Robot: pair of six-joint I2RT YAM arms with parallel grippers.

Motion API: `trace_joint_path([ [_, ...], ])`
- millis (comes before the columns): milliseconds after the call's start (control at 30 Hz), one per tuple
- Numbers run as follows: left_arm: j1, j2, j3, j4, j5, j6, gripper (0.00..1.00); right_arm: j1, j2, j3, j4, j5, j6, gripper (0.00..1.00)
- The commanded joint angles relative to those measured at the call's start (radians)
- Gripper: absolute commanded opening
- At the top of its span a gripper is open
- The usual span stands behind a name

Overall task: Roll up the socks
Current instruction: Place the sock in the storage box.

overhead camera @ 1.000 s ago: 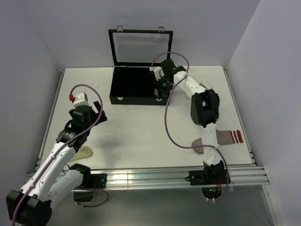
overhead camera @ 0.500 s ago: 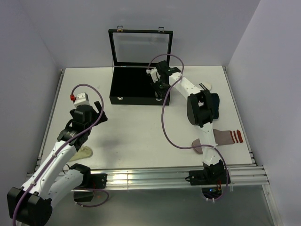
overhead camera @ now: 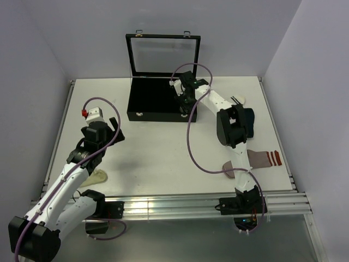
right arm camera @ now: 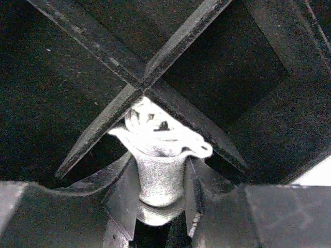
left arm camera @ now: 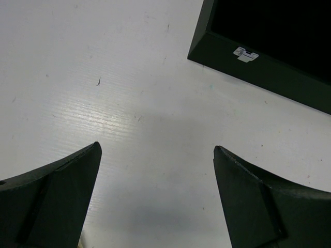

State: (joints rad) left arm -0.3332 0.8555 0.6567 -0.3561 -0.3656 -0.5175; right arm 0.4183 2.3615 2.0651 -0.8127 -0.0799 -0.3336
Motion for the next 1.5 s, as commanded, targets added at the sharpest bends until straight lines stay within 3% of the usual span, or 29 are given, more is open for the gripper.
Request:
trace_joint_path([
  [0, 0.005, -0.016, -0.002, 0.031, -0.024, -0.006, 0.95, 0.024, -0.027, -0.054, -0.037, -0.130, 0.034, 0.40],
  [233, 0.005, -0.029, -0.002, 0.032, -0.030, -0.007, 0.95, 0.013, -0.073, -0.005, -0.034, -0.162, 0.044, 0.52],
  [967, 0.005, -0.047, -0.003, 0.031, -0.038, -0.004, 0.95, -0.003, -0.156, 0.004, -0.014, -0.152, 0.084, 0.54],
  [1467, 0.005, -0.050, -0.005, 0.031, -0.041, -0.003, 0.95, -0.006, -0.077, -0.120, 0.033, -0.179, 0.110, 0.33],
])
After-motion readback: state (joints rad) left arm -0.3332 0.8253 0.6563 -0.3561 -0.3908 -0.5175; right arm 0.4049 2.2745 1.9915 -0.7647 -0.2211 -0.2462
